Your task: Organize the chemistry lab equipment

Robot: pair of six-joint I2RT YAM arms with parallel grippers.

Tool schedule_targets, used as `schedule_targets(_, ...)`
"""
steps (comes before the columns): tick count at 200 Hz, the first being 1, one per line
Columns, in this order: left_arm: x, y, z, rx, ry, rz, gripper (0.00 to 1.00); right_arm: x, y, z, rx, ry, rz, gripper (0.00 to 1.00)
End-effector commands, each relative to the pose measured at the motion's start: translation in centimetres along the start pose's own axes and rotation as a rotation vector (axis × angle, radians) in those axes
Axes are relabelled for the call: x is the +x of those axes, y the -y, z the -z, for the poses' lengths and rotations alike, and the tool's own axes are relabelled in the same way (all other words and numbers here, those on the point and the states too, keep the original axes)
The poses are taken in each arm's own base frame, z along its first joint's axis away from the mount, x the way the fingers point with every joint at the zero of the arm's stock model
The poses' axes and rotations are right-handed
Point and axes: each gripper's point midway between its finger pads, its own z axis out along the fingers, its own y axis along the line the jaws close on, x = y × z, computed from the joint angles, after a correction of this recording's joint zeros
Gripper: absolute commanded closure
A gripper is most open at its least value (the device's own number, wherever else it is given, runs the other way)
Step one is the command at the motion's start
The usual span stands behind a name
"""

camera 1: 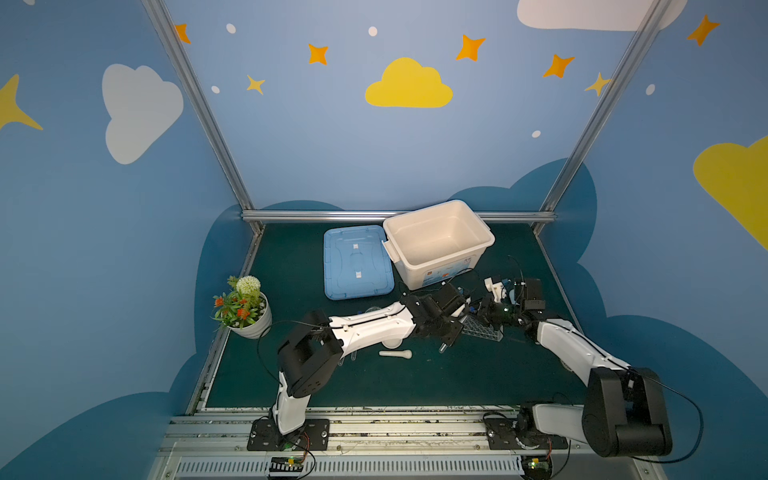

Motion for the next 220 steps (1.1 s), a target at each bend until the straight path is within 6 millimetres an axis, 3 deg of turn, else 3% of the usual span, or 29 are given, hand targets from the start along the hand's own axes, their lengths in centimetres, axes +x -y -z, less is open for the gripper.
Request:
schedule_targets(1,0.2,-0.7,0.3,-0.031,0.011,0.01,0.58,-0.2,-0.3,0.7,0.03,0.03,0.044,0.91)
schedule_targets(13,0.1,-1.0,0.9,-0.048,0.035,0.015,0.4,-0.8,-0.9,1.3,0.037,0.057,0.066,0.91)
schedule_targets(49,0.4,-2.9,3.3,-0.112,0.118,0.07,0.01,-2.5,-3.4,3.5,0.059,0.163,0.151,0.91)
schedule_targets(83,1.1,-5.7,6.2,-0.208,0.22,0.133,0.0,-3.4,-4.9,6.5,0.162,0.288,0.293,0.91)
schedule_targets(121,0.6,-6.8,8.5,-0.207,0.332,0.145,0.0,-4.5,-4.2,9.7,0.318,0.478,0.414,0.91)
schedule_targets(168,1.5,-8.1,8.1,-0.213,0.3,0.191,0.0,-5.7,-3.1,12.4,0.504,0.659,0.521,0.91)
schedule_targets(196,1.6,-8.1,7.8,-0.203,0.293,0.203,0.0,-6.4,-3.1,13.1,0.58,0.717,0.561,0.91)
schedule_targets(200,1.6,-8.1,7.8,-0.202,0.293,0.205,0.0,-6.1,-2.0,12.7,0.607,0.702,0.56,0.91)
schedule_targets(220,1.6,-8.2,7.8,-0.204,0.296,0.209,0.0,-6.4,-1.4,13.1,0.67,0.734,0.573,0.9)
